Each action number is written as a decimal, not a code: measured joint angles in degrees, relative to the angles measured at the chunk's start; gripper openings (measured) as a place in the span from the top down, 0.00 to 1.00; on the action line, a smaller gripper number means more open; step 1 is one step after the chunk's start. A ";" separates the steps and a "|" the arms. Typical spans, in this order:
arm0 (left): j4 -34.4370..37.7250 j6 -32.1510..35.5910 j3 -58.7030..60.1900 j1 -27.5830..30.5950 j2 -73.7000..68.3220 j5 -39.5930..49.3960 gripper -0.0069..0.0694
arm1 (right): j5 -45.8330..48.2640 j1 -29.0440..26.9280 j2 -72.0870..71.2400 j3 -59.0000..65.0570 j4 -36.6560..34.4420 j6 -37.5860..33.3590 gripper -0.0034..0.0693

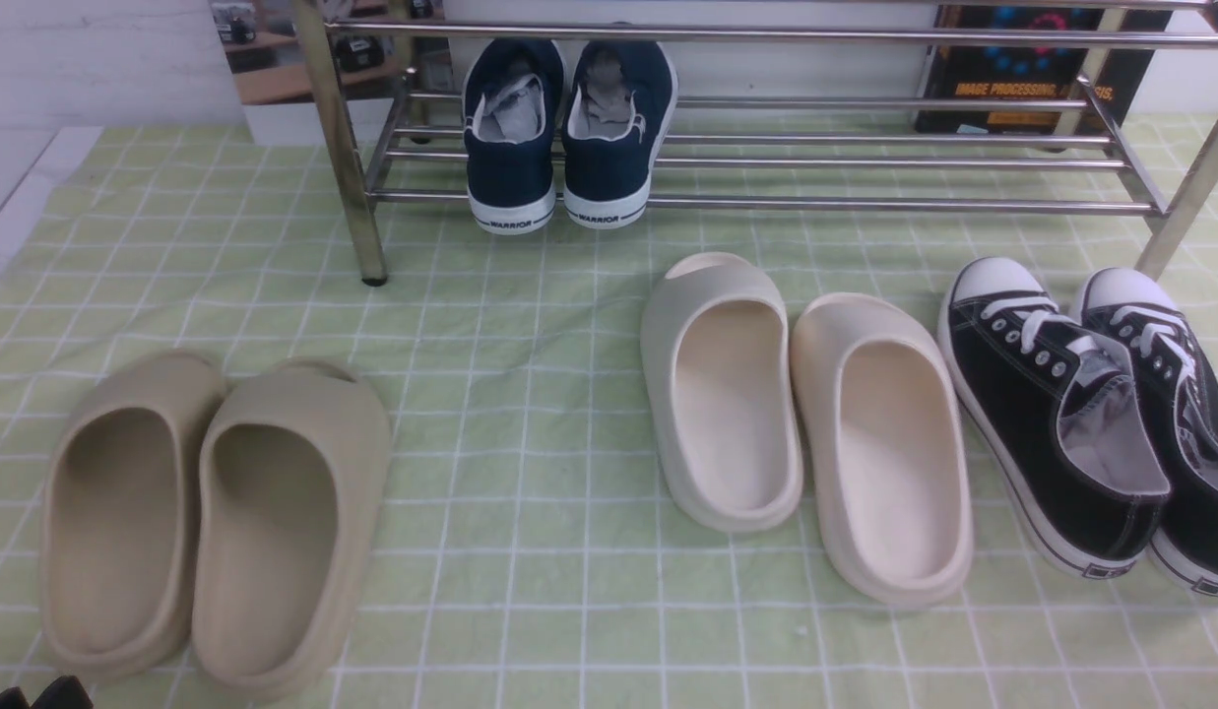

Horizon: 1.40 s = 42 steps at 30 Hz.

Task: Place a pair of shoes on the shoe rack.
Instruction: Use the right arm to grab the shoe closest to it

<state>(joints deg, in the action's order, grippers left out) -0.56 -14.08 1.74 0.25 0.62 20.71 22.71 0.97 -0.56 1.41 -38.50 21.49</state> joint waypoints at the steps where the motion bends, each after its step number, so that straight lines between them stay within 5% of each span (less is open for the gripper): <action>1: 0.00 0.00 0.00 0.00 0.00 0.00 0.60 | 0.00 0.00 0.00 0.05 -2.44 0.32 0.66; 11: 0.00 0.00 0.00 0.00 0.00 0.00 0.60 | -3.19 0.00 0.00 0.05 -1.70 -1.30 0.66; 20: 0.00 0.00 0.00 0.00 0.00 0.00 0.60 | -1.71 0.00 1.69 -10.00 0.67 -23.89 0.69; 28: 0.00 0.00 0.00 0.00 0.00 0.00 0.60 | 15.71 0.00 21.95 -32.66 15.56 -30.29 0.96; 35: 0.00 0.00 0.00 0.00 0.00 0.00 0.60 | 39.50 0.79 46.12 -49.94 27.93 -30.65 0.96; 42: 0.00 0.00 0.00 0.00 0.00 0.00 0.60 | 42.90 8.49 62.24 -57.00 31.89 -30.65 0.95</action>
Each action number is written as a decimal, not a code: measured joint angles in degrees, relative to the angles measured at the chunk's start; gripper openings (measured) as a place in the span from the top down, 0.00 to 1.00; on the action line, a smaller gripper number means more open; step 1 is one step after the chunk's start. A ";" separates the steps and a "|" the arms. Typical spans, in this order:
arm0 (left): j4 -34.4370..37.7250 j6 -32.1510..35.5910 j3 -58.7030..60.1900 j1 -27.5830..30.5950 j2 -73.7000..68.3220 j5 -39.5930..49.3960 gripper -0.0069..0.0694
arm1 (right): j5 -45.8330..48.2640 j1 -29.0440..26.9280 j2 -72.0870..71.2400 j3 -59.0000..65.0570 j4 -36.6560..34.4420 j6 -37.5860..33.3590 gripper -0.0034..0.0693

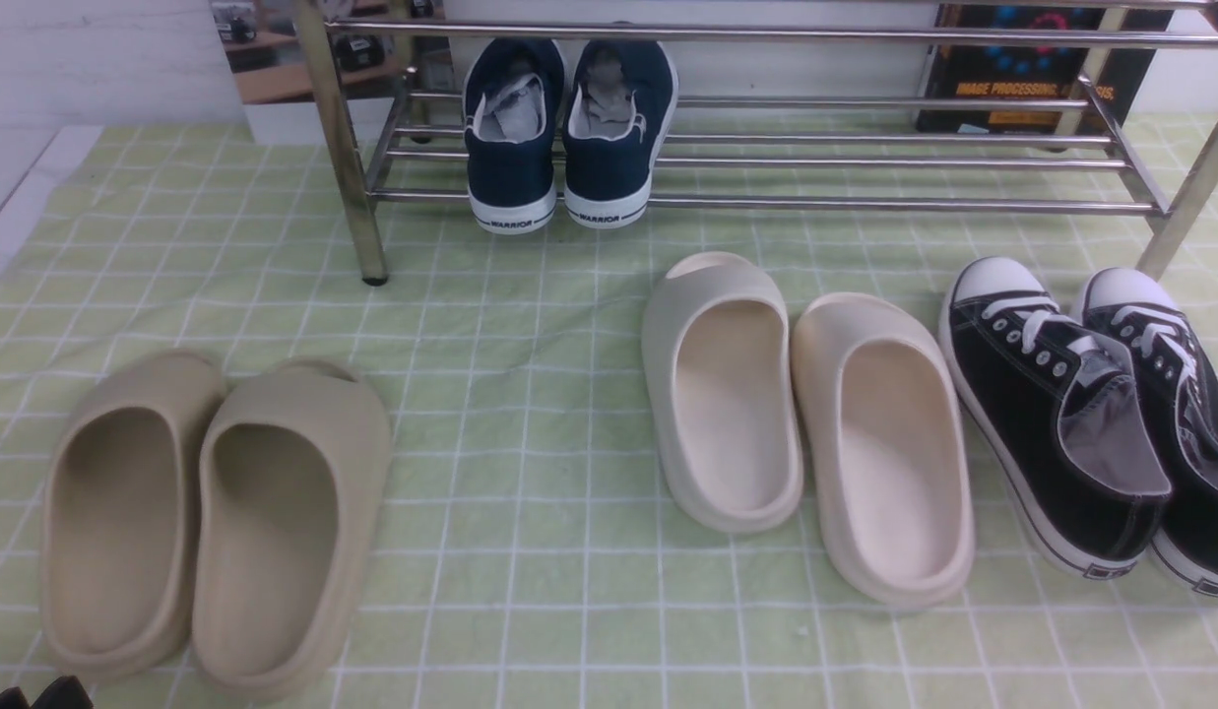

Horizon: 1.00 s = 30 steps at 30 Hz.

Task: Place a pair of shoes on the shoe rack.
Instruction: Use the right arm to grab the shoe closest to it

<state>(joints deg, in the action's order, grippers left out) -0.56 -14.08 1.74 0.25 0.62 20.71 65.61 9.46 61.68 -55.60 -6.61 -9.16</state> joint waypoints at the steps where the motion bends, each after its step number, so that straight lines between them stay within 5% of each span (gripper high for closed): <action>1: 0.00 0.00 0.00 0.00 0.00 0.00 0.60 | -0.04 1.03 2.01 -0.92 1.01 0.16 0.94; 4: 0.00 0.00 0.00 0.00 0.00 0.00 0.60 | -0.17 2.80 7.64 -3.37 3.89 1.94 0.88; 10: 0.00 0.00 0.00 0.00 0.00 0.00 0.60 | -2.47 3.32 18.57 -8.22 5.84 3.68 0.52; 16: 0.00 0.00 0.00 0.00 0.00 0.00 0.60 | -9.03 3.32 27.14 -9.29 7.09 3.98 0.32; 23: 0.00 0.00 0.00 0.00 0.00 0.00 0.60 | -15.38 3.49 35.04 -9.31 9.28 5.06 0.41; 30: 0.00 0.00 0.00 0.00 0.00 0.00 0.60 | -16.36 3.71 38.28 -9.50 10.33 7.41 0.86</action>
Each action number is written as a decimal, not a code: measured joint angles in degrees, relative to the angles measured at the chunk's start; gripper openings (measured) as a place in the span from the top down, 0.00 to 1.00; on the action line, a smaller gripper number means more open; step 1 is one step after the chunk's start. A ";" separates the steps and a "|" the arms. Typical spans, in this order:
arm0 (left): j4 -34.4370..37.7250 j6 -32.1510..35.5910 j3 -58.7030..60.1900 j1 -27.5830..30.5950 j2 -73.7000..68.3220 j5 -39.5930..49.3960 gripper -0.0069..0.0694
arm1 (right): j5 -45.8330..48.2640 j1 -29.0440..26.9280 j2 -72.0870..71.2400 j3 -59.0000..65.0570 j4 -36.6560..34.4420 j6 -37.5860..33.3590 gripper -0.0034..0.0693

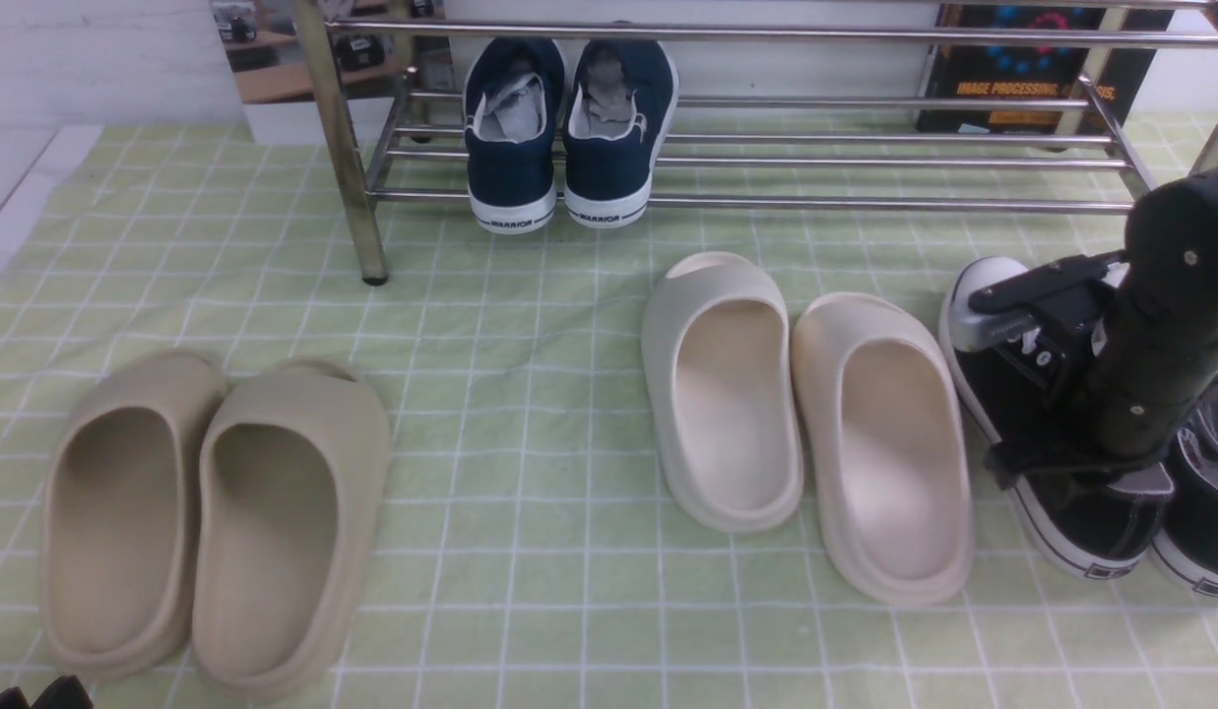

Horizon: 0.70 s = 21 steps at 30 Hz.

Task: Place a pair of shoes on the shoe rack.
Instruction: Use the right arm to grab the shoe closest to it, then use the right arm to put a shoe into the shoe rack

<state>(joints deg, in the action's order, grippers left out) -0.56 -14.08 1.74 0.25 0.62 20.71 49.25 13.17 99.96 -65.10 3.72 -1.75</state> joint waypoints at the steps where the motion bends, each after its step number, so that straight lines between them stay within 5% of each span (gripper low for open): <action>1: 0.00 0.00 0.00 0.00 0.00 0.00 0.60 | 0.32 0.00 -0.36 -0.31 0.00 0.05 0.93; 11: 0.00 0.00 0.00 0.00 0.00 0.00 0.60 | 13.33 0.00 -8.93 -10.04 -3.01 -3.56 0.93; 21: 0.00 0.00 0.00 0.00 0.00 0.00 0.60 | 15.46 0.00 -1.06 -23.85 -3.72 -6.04 0.93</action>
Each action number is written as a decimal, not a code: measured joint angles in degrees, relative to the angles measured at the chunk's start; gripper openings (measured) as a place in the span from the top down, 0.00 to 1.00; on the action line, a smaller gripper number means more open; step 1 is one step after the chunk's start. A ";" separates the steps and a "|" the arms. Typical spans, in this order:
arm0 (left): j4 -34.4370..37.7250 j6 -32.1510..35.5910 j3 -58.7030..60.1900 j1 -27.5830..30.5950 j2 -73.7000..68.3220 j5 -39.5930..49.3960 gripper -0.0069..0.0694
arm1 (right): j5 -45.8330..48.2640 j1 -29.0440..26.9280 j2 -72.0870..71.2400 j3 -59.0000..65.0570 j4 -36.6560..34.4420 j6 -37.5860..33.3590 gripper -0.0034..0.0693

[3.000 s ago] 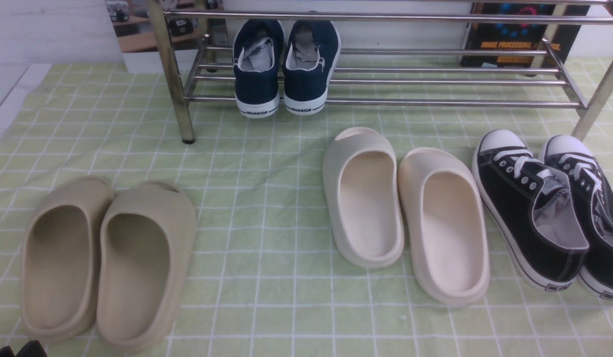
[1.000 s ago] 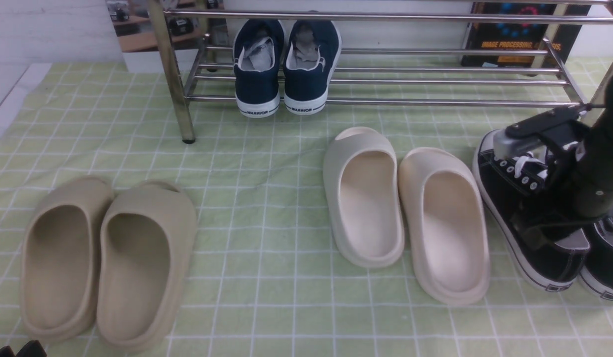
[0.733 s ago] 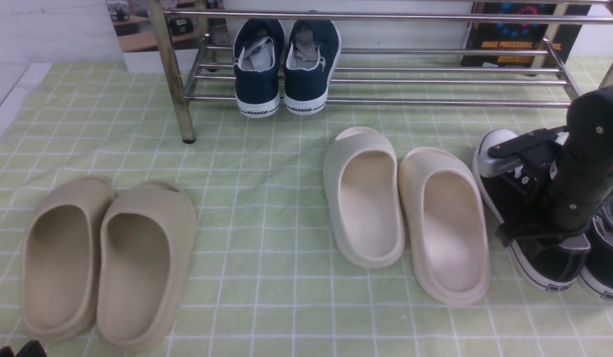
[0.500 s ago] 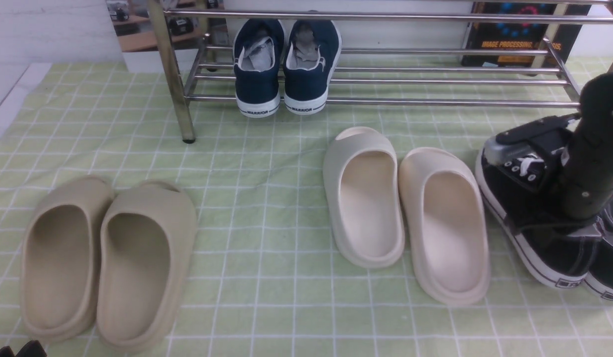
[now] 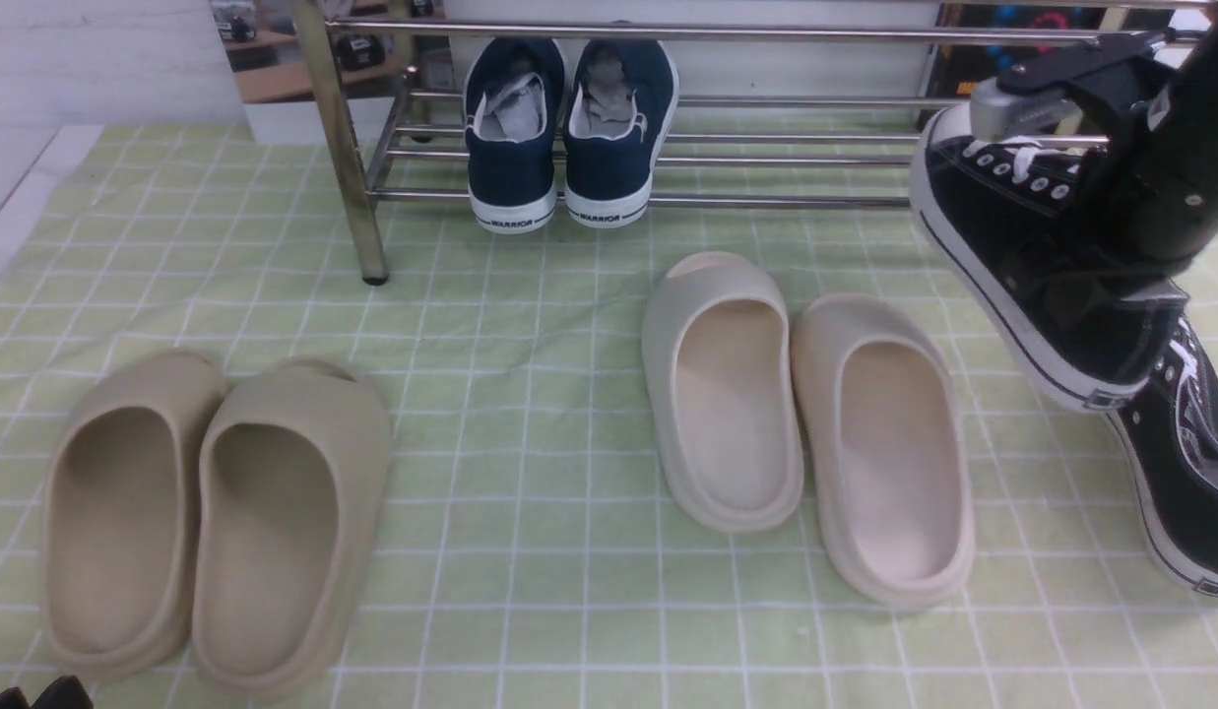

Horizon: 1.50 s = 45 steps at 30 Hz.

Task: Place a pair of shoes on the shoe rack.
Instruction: Use the right arm to put a shoe into the shoe rack

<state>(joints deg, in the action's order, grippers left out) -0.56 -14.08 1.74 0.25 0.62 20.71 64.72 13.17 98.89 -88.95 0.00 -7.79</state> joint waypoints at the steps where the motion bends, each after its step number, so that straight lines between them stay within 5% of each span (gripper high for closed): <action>1: 0.00 0.00 0.00 0.00 0.00 0.00 0.60 | 0.00 0.00 1.74 -1.77 0.00 0.00 0.93; 18: 0.00 0.00 0.00 0.00 0.00 0.00 0.60 | -2.07 0.00 25.19 -30.40 2.64 -3.29 0.93; 31: 0.00 0.01 0.00 0.00 0.00 0.00 0.60 | -9.02 0.17 29.02 -33.07 4.96 -3.19 0.90; 38: 0.00 0.01 0.00 0.00 0.00 0.00 0.60 | -9.98 0.12 28.21 -33.57 6.08 -3.19 0.60; 41: 0.00 0.01 0.00 0.00 0.00 0.00 0.60 | -4.98 0.12 26.30 -33.57 6.14 -3.19 0.44; 45: 0.00 0.01 0.00 0.00 0.00 0.00 0.60 | 3.92 0.12 22.59 -33.57 6.31 -2.10 0.34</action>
<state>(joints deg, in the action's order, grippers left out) -0.56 -14.06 1.74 0.25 0.62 20.71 68.64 13.28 121.49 -122.52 6.31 -9.89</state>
